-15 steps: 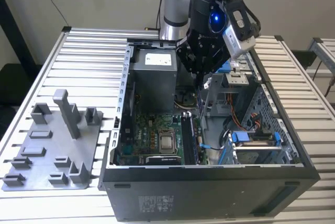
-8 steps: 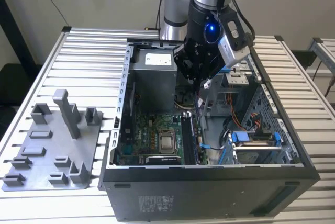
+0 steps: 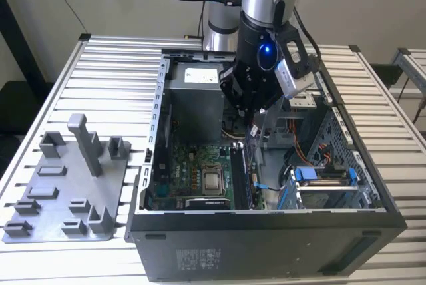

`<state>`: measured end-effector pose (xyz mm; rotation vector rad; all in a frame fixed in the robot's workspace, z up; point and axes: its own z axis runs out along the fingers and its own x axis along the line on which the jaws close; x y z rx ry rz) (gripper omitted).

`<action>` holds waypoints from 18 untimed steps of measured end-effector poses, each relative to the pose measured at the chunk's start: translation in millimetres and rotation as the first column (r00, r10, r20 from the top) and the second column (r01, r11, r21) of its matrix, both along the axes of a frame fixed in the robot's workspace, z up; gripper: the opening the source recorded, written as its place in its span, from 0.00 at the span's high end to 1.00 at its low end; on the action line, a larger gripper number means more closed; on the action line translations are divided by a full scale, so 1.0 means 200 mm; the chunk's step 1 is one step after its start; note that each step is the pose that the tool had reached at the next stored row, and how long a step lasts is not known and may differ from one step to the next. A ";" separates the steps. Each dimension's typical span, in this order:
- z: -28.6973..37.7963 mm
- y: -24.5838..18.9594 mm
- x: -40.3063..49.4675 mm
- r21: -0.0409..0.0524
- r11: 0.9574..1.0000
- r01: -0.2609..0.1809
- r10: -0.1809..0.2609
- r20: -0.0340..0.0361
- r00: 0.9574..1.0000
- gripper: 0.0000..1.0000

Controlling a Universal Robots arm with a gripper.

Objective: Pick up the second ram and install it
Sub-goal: 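Insert the second ram into the second slot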

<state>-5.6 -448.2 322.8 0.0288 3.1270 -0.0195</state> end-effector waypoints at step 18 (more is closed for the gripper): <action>-0.165 -0.034 0.000 0.000 1.000 0.000 0.000 0.000 1.000 0.86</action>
